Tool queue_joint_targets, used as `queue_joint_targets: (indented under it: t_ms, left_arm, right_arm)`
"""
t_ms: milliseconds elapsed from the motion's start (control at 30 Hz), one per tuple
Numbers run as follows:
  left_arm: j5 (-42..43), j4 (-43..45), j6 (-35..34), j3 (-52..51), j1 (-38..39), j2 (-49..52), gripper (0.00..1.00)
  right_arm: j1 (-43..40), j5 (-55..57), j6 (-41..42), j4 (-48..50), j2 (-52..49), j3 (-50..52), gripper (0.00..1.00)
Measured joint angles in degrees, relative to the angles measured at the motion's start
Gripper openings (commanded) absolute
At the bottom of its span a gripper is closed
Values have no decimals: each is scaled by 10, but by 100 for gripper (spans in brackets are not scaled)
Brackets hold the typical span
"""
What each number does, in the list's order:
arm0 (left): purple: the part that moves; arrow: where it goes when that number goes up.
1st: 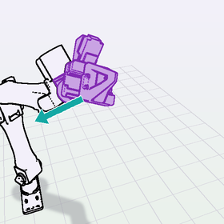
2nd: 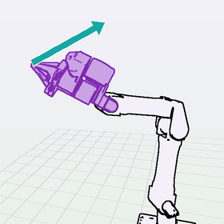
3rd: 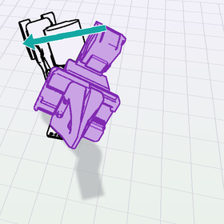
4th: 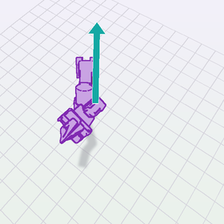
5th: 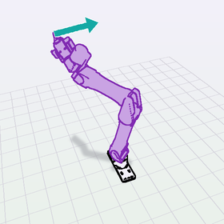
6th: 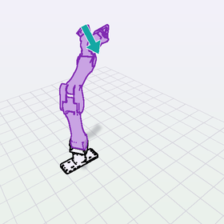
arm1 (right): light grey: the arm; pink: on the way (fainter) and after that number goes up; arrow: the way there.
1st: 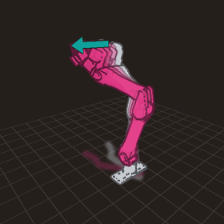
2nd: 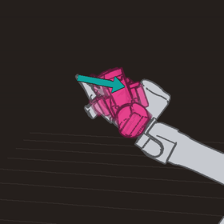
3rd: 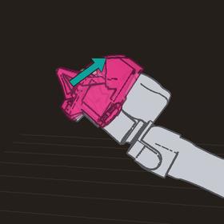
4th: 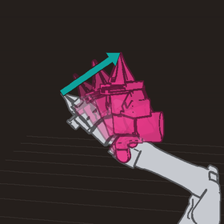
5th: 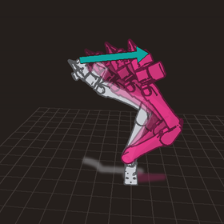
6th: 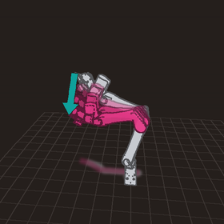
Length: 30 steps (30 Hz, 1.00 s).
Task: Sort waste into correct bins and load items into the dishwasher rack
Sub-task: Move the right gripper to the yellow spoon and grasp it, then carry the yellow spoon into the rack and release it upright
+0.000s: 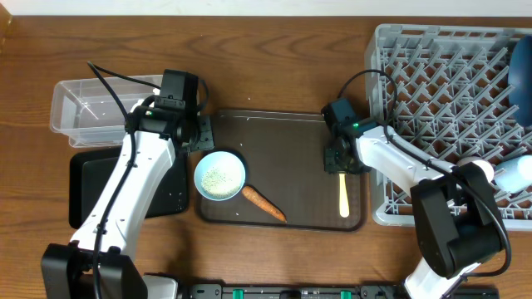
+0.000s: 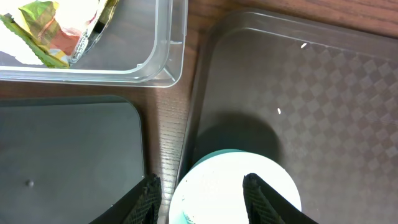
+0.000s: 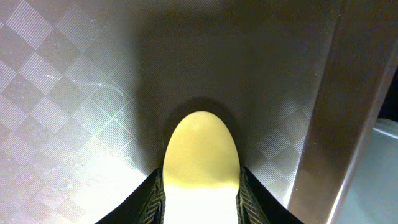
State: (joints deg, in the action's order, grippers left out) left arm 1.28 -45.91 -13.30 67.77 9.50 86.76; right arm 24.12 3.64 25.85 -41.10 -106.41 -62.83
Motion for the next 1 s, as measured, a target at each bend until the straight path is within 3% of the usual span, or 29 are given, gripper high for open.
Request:
queue_joint_targets:
  t_ms: [1000]
  left_arm:
    - [0, 0, 0, 0, 0, 0, 46]
  right_arm:
    - [0, -21, -46, -16, 41, 12, 35]
